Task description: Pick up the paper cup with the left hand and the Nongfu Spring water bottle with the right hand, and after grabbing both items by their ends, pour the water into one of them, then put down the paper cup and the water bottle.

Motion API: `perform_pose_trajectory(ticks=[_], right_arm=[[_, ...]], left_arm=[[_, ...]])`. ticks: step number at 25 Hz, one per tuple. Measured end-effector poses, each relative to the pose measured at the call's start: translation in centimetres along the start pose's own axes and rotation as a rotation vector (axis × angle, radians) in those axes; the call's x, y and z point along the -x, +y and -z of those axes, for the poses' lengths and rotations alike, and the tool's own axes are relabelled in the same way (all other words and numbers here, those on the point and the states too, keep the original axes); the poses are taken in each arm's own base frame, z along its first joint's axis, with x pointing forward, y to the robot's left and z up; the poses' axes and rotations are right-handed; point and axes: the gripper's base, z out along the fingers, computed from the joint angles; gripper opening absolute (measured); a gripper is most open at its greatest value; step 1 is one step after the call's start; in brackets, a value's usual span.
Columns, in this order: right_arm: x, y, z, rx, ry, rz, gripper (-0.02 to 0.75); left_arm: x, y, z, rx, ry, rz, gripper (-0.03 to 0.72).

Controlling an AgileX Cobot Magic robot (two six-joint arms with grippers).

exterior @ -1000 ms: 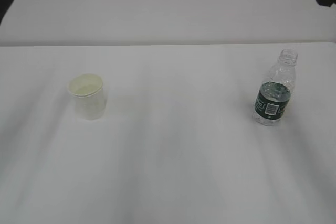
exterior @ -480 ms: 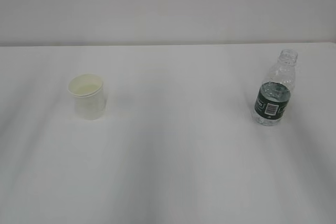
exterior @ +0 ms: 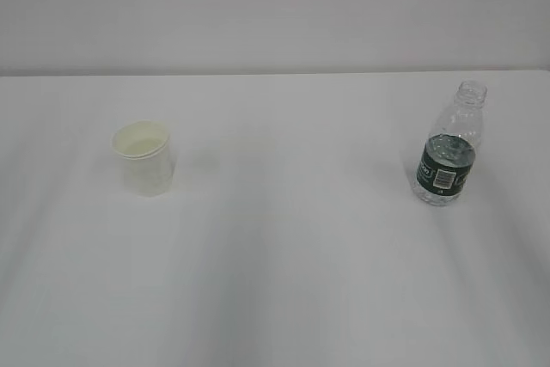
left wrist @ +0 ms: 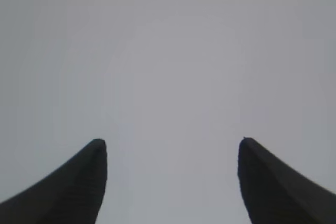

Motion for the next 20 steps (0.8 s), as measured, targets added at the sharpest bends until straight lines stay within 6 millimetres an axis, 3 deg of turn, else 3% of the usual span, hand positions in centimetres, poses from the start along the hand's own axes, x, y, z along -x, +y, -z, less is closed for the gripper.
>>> perform_pose_trajectory(ticks=[12,20], right_arm=[[1.2,-0.4,6.1,-0.047,0.015,0.066,0.592],[0.6,-0.8,9.1,-0.083,0.104,0.064,0.592]], left_arm=[[2.5,0.1,6.0,0.105,0.012,-0.09,0.549],[4.0,0.5,9.0,0.188,0.04,-0.078,0.547]])
